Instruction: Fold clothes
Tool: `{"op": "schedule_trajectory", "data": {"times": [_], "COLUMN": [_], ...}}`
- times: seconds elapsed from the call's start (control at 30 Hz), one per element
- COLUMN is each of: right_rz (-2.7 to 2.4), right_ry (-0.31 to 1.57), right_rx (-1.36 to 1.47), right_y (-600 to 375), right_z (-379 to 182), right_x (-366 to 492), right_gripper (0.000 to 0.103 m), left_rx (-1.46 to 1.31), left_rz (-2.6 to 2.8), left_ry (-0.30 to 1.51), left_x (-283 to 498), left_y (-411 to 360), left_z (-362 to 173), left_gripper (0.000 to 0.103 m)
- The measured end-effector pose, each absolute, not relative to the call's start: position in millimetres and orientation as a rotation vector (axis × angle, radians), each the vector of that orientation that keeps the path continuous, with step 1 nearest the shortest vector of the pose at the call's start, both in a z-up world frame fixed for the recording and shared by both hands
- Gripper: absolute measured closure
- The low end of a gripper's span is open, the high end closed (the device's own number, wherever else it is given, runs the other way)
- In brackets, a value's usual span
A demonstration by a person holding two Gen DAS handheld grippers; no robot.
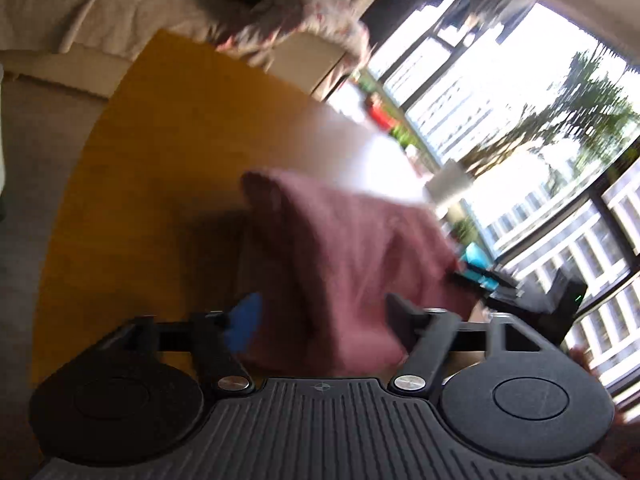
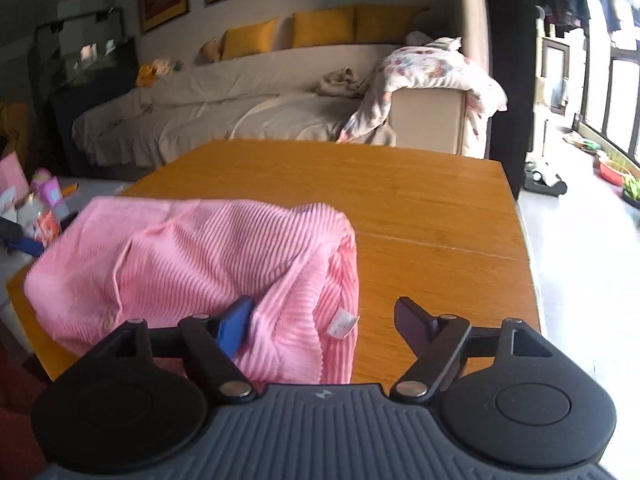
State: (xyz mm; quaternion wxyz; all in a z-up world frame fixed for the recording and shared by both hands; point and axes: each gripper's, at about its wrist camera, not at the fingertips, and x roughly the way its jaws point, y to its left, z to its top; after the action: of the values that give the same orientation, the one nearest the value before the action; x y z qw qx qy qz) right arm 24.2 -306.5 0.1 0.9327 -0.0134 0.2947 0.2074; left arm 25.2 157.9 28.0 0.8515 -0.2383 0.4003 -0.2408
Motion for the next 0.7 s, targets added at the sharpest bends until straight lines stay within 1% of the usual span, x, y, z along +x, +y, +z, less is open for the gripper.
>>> {"op": "schedule_trajectory", "data": {"times": [0.07,0.13,0.2,0.3,0.33,0.37,0.43,0.47,0.5,0.53,0.57,0.6,0.63,0.7], "right_rz": [0.439,0.488,0.535,0.608,0.633,0.657,0.706,0.731,0.755,0.78,0.805,0.829,0.854,0.871], "right_ry": [0.54,0.45,0.36,0.388,0.398,0.407,0.426,0.435,0.444,0.454,0.463,0.472,0.482,0.493], "right_rx": [-0.019,-0.16,-0.298,-0.306,-0.308,-0.311,-0.315,-0.318,-0.32,-0.322,-0.325,-0.327,-0.329,-0.302], "right_y": [-301.1,-267.1,-233.4,-205.9,-196.7,-187.6,-169.2,-160.0,-150.9,-141.7,-132.5,-123.4,-114.2,-110.0], "right_z": [14.3,29.2,43.6,35.0,32.2,29.3,23.6,20.7,17.9,15.0,12.2,9.3,6.4,4.8], "right_x": [14.6,-5.0,-24.2,-25.6,-26.1,-26.6,-27.5,-28.0,-28.5,-29.0,-29.5,-29.9,-30.4,-27.4], "right_gripper": [0.025,0.019,0.016,0.016,0.018,0.021,0.032,0.036,0.043,0.056,0.062,0.072,0.079,0.085], "left_rx": [-0.527,-0.579,-0.629,-0.662,-0.666,-0.665,-0.651,-0.633,-0.615,-0.596,-0.564,-0.518,-0.47,-0.373], "left_rz": [-0.514,-0.508,-0.485,-0.446,-0.441,-0.436,-0.431,-0.427,-0.423,-0.418,-0.415,-0.422,-0.431,-0.475], "left_ry": [0.834,0.846,0.845,0.813,0.799,0.783,0.753,0.736,0.719,0.702,0.684,0.667,0.65,0.64], "left_x": [27.9,34.5,40.8,43.7,43.5,39.9,31.5,25.8,19.8,13.9,5.9,1.1,-3.2,-12.6], "left_y": [158.7,163.4,169.6,173.6,176.2,181.1,188.2,192.6,197.3,201.9,206.3,207.3,207.7,198.3], "left_z": [29.2,25.9,21.3,19.8,19.3,18.8,20.3,21.5,22.5,23.6,25.9,28.9,32.0,36.0], "left_gripper": [0.019,0.019,0.019,0.019,0.019,0.019,0.019,0.019,0.018,0.018,0.017,0.015,0.014,0.011]}}
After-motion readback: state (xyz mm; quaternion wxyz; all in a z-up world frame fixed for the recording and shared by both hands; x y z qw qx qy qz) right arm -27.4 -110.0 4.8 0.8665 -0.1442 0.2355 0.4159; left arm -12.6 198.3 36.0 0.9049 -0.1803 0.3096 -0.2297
